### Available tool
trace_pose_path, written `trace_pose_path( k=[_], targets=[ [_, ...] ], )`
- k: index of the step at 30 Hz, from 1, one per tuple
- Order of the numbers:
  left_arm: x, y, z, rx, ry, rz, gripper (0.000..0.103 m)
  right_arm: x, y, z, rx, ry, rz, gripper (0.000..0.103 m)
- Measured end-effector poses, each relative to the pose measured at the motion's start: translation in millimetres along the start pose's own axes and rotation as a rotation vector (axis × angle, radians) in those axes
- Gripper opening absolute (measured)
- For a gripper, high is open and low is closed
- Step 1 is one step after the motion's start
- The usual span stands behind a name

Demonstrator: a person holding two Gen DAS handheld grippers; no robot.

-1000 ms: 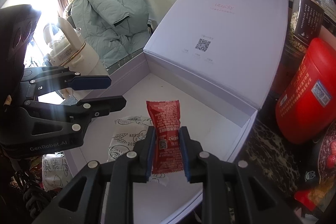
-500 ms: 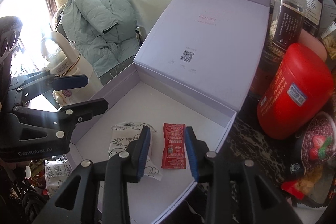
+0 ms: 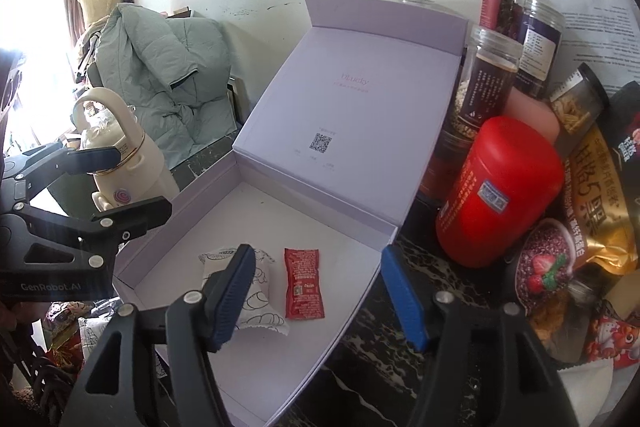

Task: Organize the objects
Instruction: 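Withdraw both grippers from the box back toward the snack pile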

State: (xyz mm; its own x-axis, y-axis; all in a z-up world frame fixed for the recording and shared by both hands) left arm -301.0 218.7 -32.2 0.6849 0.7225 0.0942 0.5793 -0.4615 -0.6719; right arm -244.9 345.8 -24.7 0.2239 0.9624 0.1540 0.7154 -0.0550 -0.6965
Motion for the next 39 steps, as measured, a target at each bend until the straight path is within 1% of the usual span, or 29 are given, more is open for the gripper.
trace_pose_path(
  k=[5, 8, 12, 15, 22, 27, 33, 39],
  targets=[
    [2, -2, -15, 0.033, -0.014, 0.009, 0.092, 2, -4, -21, 0.044, 0.042, -0.019, 0.083],
    [-1, -3, -25, 0.050, -0.020, -0.009, 0.093, 2, -7, -33, 0.070, 0.056, -0.016, 0.089],
    [-6, -3, -38, 0.069, -0.020, -0.044, 0.094, 0, -8, -44, 0.086, 0.039, -0.013, 0.089],
    [-9, -2, -49, 0.085, -0.035, -0.055, 0.094, -3, -7, -47, 0.087, 0.036, -0.016, 0.089],
    [-12, 9, -72, 0.100, -0.062, -0.066, 0.094, -18, -4, -59, 0.098, -0.028, -0.027, 0.089],
    [-16, 17, -91, 0.127, -0.112, -0.074, 0.094, -31, 0, -66, 0.104, -0.056, -0.050, 0.089],
    [-22, 26, -112, 0.144, -0.144, -0.087, 0.094, -47, 3, -79, 0.121, -0.093, -0.074, 0.089],
    [-30, 41, -128, 0.149, -0.157, -0.114, 0.094, -64, 8, -88, 0.124, -0.132, -0.091, 0.089]
  ],
)
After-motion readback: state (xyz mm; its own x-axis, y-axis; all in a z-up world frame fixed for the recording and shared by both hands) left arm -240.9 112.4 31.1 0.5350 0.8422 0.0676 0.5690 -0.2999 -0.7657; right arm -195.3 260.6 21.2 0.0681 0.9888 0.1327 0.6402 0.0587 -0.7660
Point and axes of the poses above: each gripper's, at about its wrist camera, not at the fingertips, and z roughly the way its jaws point, x to its right, y to its underside, the point moved 9 cm from there along z, roughly the way its jaws point, and after that the axes turned 12 degrees about y, right-handed, at the moved point
